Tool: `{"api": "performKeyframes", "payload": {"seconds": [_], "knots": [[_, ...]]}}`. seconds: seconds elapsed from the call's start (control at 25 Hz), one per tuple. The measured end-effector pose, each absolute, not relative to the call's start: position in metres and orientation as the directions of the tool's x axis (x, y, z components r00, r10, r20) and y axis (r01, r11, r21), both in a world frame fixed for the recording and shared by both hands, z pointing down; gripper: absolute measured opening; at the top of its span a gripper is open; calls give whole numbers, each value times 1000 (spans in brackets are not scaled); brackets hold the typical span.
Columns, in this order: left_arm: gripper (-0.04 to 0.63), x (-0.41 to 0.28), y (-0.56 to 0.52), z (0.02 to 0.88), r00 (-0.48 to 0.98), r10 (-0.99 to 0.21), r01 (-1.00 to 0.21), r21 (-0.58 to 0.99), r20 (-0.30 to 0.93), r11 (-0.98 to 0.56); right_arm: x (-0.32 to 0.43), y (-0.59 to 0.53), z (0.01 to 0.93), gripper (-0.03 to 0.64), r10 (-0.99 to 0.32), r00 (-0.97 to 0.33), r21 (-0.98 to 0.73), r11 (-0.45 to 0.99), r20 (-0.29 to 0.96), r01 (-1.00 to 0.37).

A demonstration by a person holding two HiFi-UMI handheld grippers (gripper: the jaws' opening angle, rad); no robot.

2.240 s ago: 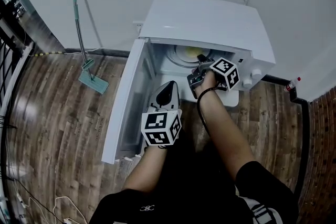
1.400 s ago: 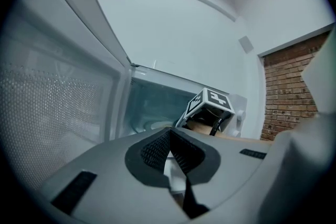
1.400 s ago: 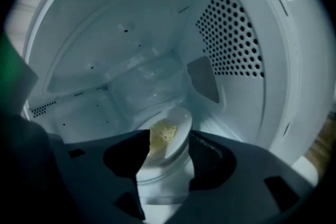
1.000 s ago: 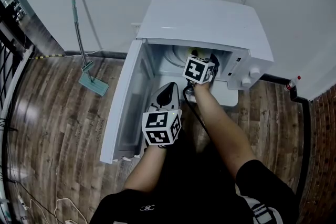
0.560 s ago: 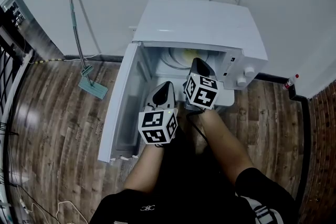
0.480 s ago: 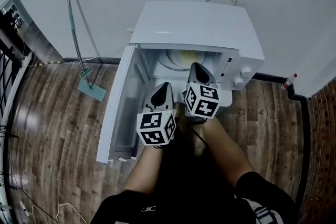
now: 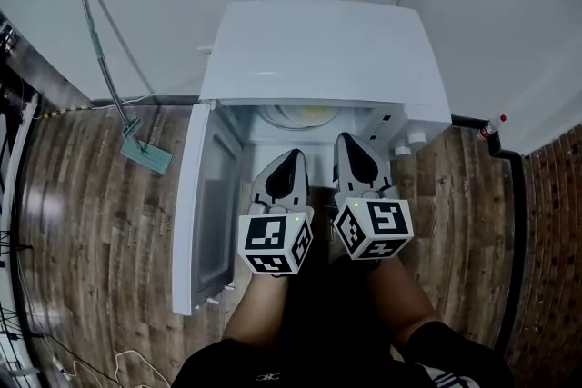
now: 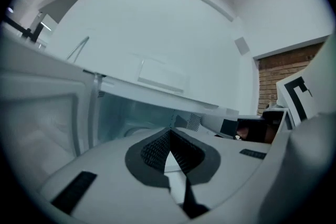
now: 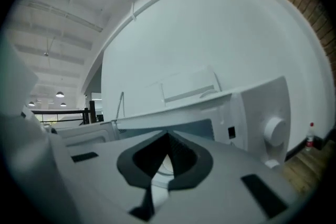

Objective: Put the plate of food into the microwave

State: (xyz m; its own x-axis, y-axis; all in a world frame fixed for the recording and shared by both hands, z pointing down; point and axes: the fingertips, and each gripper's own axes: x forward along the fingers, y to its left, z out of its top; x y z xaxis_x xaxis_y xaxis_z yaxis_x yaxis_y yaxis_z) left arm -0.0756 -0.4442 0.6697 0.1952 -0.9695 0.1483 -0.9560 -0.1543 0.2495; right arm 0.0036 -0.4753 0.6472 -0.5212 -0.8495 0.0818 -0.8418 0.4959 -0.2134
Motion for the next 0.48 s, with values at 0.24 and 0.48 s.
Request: {"api": "performKeyframes", "payload": {"seconds": [0.24, 0.48], "knots": [[-2, -73, -438, 538, 219, -957, -957, 232, 192, -173, 26, -475, 511, 12, -871, -483, -218, 456, 91, -863], [-2, -70, -415, 348, 200, -964, -967, 194, 175, -165, 49, -443, 334, 12, -865, -489, -201, 462, 110, -864]]}}
